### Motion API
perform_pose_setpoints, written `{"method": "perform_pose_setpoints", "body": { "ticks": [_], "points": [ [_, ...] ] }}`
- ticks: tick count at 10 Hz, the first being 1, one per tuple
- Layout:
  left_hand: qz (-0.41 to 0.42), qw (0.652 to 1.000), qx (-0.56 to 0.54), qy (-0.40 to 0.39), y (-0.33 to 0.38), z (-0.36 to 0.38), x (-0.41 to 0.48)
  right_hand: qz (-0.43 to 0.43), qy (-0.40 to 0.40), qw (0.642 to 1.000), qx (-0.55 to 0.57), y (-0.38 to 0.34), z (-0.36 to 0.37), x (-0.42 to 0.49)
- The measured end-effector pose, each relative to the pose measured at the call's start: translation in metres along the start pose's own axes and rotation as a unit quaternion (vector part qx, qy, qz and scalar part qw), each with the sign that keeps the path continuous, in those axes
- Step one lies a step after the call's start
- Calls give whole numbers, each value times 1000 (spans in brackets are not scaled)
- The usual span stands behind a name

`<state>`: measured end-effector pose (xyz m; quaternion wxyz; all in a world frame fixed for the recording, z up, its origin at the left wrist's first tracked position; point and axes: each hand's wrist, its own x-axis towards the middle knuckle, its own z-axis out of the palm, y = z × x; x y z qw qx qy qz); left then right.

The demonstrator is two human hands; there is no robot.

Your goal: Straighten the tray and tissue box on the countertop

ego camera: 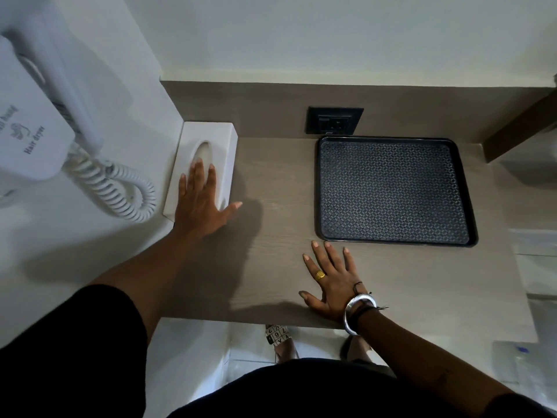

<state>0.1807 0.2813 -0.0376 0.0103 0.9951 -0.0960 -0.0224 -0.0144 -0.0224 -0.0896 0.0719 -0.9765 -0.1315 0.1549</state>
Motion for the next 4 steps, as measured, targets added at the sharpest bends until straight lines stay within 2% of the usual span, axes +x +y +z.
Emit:
{"method": "perform_pose_setpoints", "body": {
  "ticks": [3,4],
  "points": [
    [-4,1000,-5,-23,2,-11,-4,-2,-5,1000,-2,-2,-12,0],
    [8,999,-29,20,18,-29,-5,-3,13,999,32,-5,-13,-9]
  ]
}}
